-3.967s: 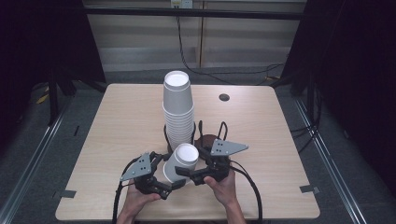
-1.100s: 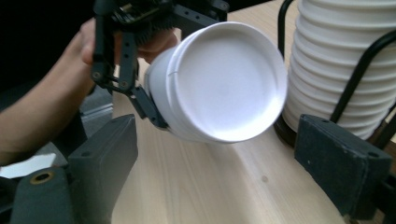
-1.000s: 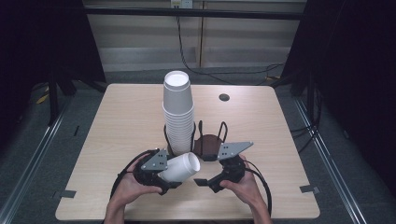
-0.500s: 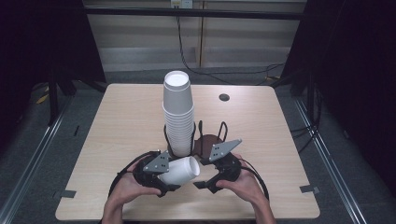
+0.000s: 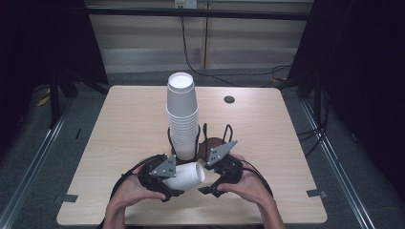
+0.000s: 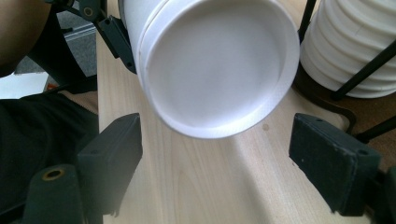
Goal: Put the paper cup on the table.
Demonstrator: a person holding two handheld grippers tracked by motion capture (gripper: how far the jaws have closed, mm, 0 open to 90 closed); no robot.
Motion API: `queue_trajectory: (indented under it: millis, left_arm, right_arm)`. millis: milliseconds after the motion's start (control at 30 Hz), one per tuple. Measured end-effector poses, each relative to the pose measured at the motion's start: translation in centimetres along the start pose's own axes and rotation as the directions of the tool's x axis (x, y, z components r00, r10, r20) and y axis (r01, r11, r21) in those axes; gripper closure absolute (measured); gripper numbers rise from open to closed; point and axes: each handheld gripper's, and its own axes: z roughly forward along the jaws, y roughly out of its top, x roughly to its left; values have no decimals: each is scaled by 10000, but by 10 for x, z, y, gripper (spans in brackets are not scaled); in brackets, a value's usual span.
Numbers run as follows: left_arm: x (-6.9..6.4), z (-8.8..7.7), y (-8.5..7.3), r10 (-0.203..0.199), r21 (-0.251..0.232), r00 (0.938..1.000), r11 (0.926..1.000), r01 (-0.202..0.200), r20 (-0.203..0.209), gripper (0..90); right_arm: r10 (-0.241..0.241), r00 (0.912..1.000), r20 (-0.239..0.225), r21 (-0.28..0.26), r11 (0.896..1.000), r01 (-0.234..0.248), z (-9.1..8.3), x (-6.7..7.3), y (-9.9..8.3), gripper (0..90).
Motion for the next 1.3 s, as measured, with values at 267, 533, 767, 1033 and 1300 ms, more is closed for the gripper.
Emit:
queue_trajectory:
  millis: [267,533,767,1033,1300]
  left_arm:
    - [-2,5,2,86,411,9996,9991,-97,267,168]
    - [-3,7,3,210,373,9991,9991,-223,356,168]
    - [-6,12,6,252,495,9982,9984,-279,547,168]
    - [-8,14,8,299,450,9973,9984,-330,669,169]
    - [-10,17,9,347,545,9963,9978,-390,780,169]
  right_arm:
    - [-336,9989,-333,858,9957,363,6,-1,8,166]
    - [-526,9964,-663,1525,9863,622,13,-1,11,190]
    - [-608,9954,-739,1626,9840,722,15,-1,15,158]
    - [-710,9923,-1011,1660,9823,872,19,1,18,154]
    - [-735,9905,-1164,1644,9821,922,22,3,21,196]
